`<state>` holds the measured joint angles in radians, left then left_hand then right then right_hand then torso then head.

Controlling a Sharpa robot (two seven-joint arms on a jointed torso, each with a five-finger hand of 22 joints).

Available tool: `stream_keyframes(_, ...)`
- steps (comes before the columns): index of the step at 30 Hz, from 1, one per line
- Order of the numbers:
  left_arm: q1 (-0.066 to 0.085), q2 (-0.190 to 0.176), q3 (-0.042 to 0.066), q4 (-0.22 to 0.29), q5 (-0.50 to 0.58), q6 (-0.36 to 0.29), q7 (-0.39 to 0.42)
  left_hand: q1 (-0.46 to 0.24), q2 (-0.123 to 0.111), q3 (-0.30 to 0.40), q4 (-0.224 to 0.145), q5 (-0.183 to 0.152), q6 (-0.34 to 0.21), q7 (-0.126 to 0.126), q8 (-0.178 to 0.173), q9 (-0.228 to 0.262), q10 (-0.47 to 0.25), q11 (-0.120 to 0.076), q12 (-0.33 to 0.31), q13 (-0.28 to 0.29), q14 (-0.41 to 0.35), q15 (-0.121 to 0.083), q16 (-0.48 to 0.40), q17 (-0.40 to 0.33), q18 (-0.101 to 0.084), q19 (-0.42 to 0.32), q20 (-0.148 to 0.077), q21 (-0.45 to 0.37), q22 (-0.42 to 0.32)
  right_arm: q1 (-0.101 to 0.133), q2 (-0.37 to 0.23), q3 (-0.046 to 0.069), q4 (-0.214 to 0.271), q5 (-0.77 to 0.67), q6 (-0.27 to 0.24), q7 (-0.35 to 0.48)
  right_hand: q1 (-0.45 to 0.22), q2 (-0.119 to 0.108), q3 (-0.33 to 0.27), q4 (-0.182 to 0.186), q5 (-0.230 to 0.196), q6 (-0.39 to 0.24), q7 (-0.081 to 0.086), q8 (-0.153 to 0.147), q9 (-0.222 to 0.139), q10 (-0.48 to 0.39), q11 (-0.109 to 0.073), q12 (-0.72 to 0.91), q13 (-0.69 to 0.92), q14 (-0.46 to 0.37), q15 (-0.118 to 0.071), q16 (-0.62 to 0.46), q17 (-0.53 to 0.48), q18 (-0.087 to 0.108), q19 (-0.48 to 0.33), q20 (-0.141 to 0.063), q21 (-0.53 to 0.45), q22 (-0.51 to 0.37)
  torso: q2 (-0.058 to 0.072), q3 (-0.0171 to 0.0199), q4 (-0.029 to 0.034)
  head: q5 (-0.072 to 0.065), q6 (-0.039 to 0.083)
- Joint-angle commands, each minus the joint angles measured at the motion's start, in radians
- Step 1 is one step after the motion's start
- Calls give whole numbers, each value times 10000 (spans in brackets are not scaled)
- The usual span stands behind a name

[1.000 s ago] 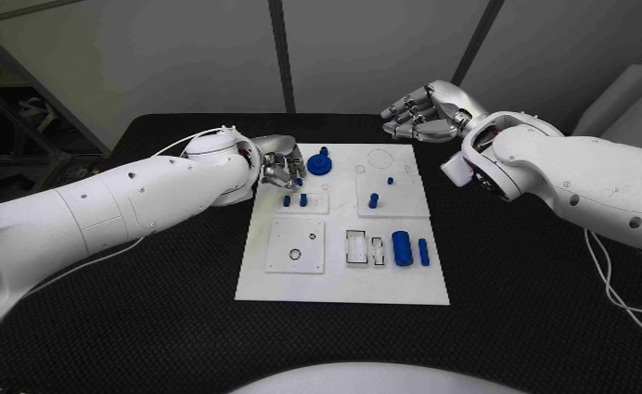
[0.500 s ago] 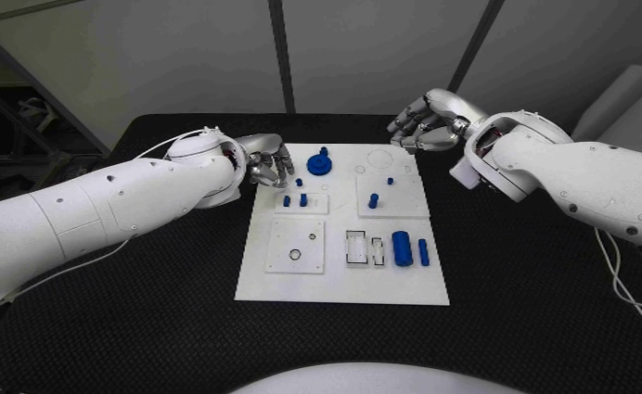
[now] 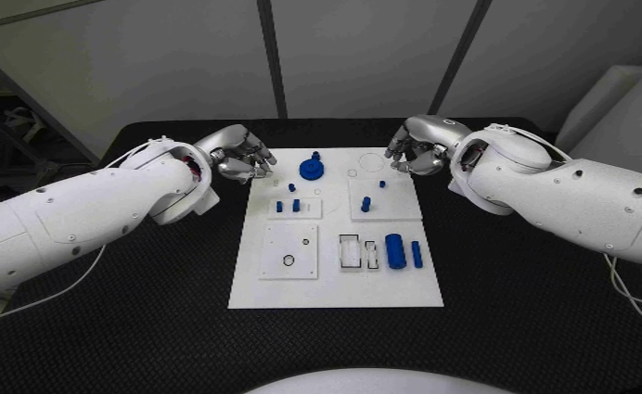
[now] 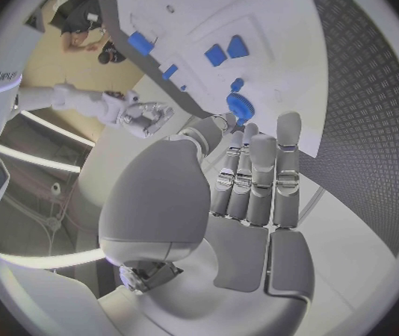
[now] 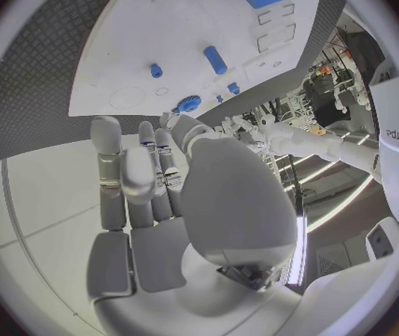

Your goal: Assemble the parts on the task board

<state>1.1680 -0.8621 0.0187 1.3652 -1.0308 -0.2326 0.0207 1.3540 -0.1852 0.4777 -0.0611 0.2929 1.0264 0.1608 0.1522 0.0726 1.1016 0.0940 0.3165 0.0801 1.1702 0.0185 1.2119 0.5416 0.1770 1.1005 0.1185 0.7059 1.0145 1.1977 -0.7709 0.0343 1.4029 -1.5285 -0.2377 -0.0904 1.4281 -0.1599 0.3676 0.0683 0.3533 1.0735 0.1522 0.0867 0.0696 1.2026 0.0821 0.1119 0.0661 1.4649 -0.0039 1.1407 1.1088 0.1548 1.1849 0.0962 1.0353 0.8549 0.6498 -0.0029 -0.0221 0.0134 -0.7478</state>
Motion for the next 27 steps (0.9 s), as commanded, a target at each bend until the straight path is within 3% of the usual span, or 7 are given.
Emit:
stream_keyframes(1, -25, -264, 8, 350, 4165, -1054, 1712, -107, 43, -165, 41, -74, 127, -16, 67, -25, 143, -39, 146, 61, -551, -37, -598, -995, 69, -214, -17, -278, -140, -42, 57, -22, 40, -1521, 238, -474, -28, -94, 80, 5, -99, 21, 27, -61, -3, -19, 19, -75, 7, 619, -1, 492, 429, -218, 178, 27, 428, 496, 5, -11, 10, -93, 7)
stream_keyframes(5, -110, -631, 6, 843, 6482, -1115, 2563, -233, 61, -479, 125, -83, 168, -34, 66, -43, 143, -70, 302, 132, -859, -21, -1054, -1271, 65, -484, 4, -732, -407, -134, 161, -122, -5, -1841, 329, -587, -95, -165, 139, 24, -309, -48, 69, -131, -9, -81, 59, -162, 4, 633, 41, 933, 803, -279, 310, 67, 784, 911, -2, -16, 22, -134, -1)
stream_keyframes(10, -180, -859, 5, 1281, 7981, -1099, 3213, -212, 171, -656, 150, -74, 182, -64, 61, -49, 180, -82, 473, 206, -919, -32, -1238, -1417, 63, -511, 7, -980, -583, -245, 328, -185, -131, -2014, 367, -652, -147, -234, 179, 40, -439, -144, 135, -188, -16, -165, 111, -242, 2, 611, 93, 1150, 957, -305, 340, 113, 972, 1120, 0, -19, 5, -96, 6)
stream_keyframes(27, -227, -929, 4, 1637, 8749, -1046, 3694, -91, 304, -720, 111, -61, 216, -53, 71, -49, 142, -93, 576, 249, -974, -38, -1381, -1530, 63, -507, -8, -1137, -695, -655, 854, -217, -646, -2092, 602, -589, -80, -213, 337, -8, -472, -190, 162, -183, -3, -204, 140, -298, 13, 589, 132, 1473, 1194, -343, 410, 164, 1268, 1459, 16, -13, 6, -124, -17)
